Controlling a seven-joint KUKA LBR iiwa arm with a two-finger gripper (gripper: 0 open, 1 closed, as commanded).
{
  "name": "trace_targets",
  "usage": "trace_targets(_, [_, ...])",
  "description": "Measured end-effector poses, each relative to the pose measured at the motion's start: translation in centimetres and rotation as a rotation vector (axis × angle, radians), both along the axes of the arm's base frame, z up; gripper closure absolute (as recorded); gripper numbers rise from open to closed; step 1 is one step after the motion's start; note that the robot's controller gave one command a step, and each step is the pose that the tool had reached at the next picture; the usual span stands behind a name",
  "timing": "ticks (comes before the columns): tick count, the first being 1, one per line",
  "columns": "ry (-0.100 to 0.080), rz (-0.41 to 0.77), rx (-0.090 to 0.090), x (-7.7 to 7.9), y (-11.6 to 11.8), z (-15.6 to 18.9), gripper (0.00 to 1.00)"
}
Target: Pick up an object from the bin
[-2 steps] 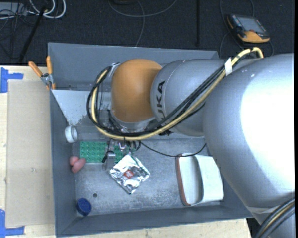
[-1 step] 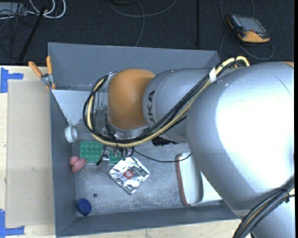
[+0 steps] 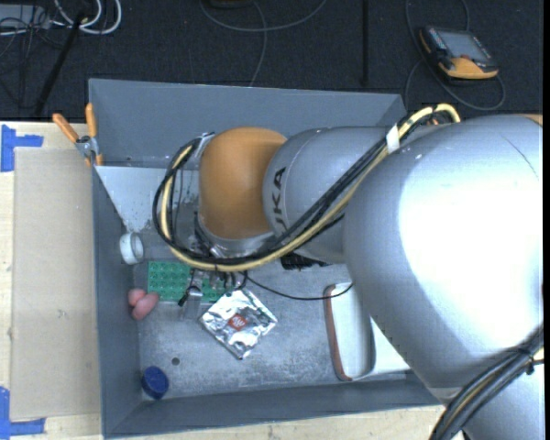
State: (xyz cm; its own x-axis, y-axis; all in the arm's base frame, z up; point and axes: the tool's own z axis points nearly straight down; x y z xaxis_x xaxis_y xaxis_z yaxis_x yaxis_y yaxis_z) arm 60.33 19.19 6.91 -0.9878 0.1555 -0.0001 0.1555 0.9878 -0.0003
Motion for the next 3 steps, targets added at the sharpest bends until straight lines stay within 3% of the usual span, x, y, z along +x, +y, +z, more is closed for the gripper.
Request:
trace_targets(1, [-0.002,0.0,0.001,0.1,0.0,0.2,1.0])
trace_targets(2, [-0.002,0.0,0.001,0.2,0.0,2.1,1.0])
trace_targets(3, [-0.007,0.0,0.002,0.4,0.0,9.4,1.0])
